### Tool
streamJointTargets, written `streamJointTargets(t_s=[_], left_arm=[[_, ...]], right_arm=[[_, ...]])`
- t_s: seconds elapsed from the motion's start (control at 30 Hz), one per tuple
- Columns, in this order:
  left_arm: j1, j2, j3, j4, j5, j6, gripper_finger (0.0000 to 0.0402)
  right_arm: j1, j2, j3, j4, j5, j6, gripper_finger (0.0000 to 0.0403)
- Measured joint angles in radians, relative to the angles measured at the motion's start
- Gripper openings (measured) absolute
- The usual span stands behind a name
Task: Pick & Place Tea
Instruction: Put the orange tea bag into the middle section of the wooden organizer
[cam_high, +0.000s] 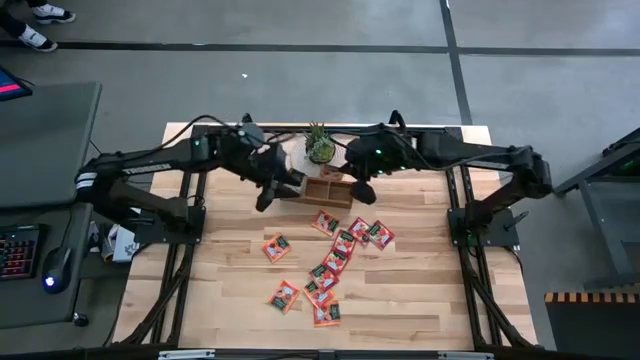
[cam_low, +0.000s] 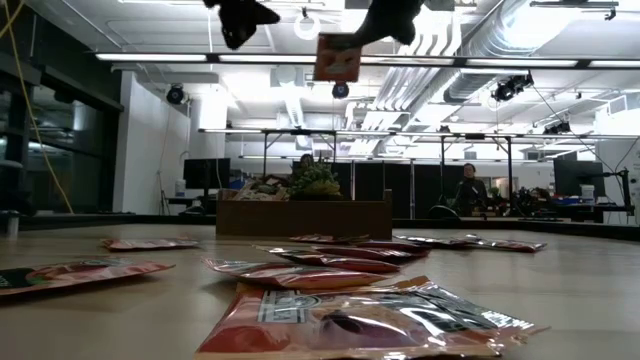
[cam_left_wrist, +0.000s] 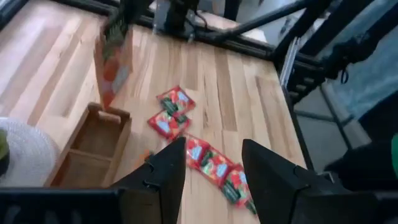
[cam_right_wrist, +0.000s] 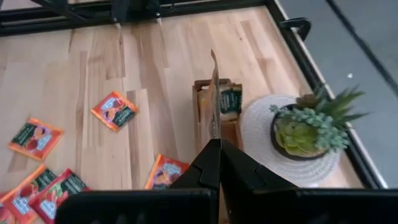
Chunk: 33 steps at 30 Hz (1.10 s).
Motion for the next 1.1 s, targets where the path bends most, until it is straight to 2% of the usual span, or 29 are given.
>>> streamJointTargets(t_s=[0.2,0.33,0.47,0.7,1.1], left_arm=[[0.082,-0.163,-0.316,0.263,0.057,-0.090,0.0156],[0.126,-0.221,-0.471,0.410,0.098,-0.153,0.0156],[0.158,-0.250,-0.572,0.549,0.157,-0.210,0.0156],[0.175,-0.263,-0.647,0.632,0.192,-0.238,0.0156],[0.174,-0.262,-0.651,0.627,0.208,-0.228,0.0156]], right_arm=[[-0.044,0.084,0.001,0.054,-0.062,0.009,0.0000],[-0.070,0.141,0.001,0.083,-0.093,-0.007,0.0000],[-0.097,0.194,0.001,0.098,-0.108,-0.040,0.0000],[-0.122,0.294,0.001,0.165,-0.131,-0.068,0.0000],[-0.140,0.420,-0.005,0.194,-0.157,-0.070,0.0000]])
